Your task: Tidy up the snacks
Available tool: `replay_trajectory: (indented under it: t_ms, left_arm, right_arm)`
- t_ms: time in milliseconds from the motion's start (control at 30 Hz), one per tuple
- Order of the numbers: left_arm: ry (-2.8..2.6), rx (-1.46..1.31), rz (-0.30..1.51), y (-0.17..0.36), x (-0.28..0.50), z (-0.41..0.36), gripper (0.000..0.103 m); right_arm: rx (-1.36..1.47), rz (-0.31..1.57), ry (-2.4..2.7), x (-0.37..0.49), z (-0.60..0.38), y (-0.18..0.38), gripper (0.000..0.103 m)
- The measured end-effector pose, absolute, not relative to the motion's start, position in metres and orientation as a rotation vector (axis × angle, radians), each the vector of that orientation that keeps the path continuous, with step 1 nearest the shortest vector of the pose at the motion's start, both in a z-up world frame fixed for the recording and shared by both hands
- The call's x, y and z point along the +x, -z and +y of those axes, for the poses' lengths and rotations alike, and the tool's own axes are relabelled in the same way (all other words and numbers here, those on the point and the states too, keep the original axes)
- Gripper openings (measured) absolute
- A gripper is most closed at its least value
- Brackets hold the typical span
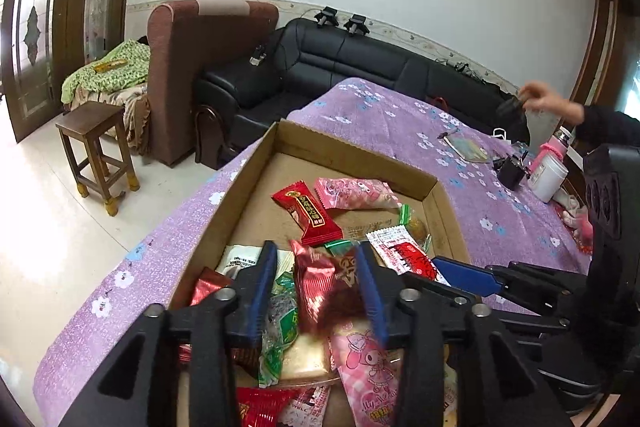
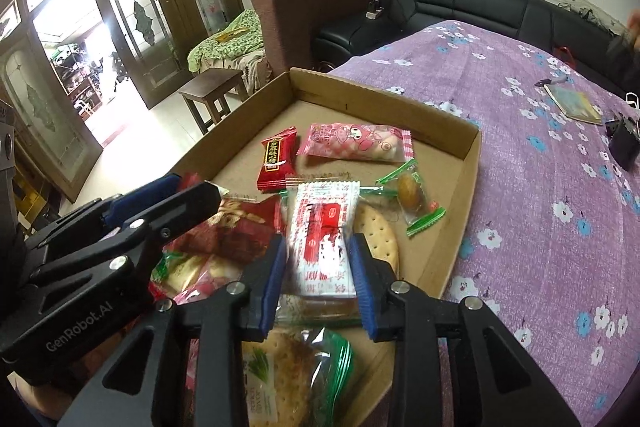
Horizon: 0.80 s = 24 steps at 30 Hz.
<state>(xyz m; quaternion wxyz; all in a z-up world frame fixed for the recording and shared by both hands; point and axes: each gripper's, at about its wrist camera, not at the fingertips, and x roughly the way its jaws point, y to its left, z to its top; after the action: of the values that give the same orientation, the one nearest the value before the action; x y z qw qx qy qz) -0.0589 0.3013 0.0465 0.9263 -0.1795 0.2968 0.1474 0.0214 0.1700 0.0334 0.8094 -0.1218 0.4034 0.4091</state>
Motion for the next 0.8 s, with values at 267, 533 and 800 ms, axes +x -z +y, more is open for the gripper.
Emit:
replay_trajectory:
  t_ms: [267, 533, 800]
  left_arm:
    - [-0.312, -0.358, 0.601, -0.051, -0.067, 0.296, 0.061]
    - [-0.317, -0.337, 0.586, -0.055, -0.079, 0.282, 0.066]
    - [-0.314, -0.283, 0.561, -0.06, -0.099, 0.258, 0.067]
  right_arm:
    - [-0.247, 0.859, -0.889, 0.015, 0.16, -0.036, 0.035]
    - [-0.22, 0.854, -0.91, 0.004, 0.142, -0.038, 0.04]
    - [-0.202, 0.853, -0.926, -0.012, 0.12, -0.039, 0.041]
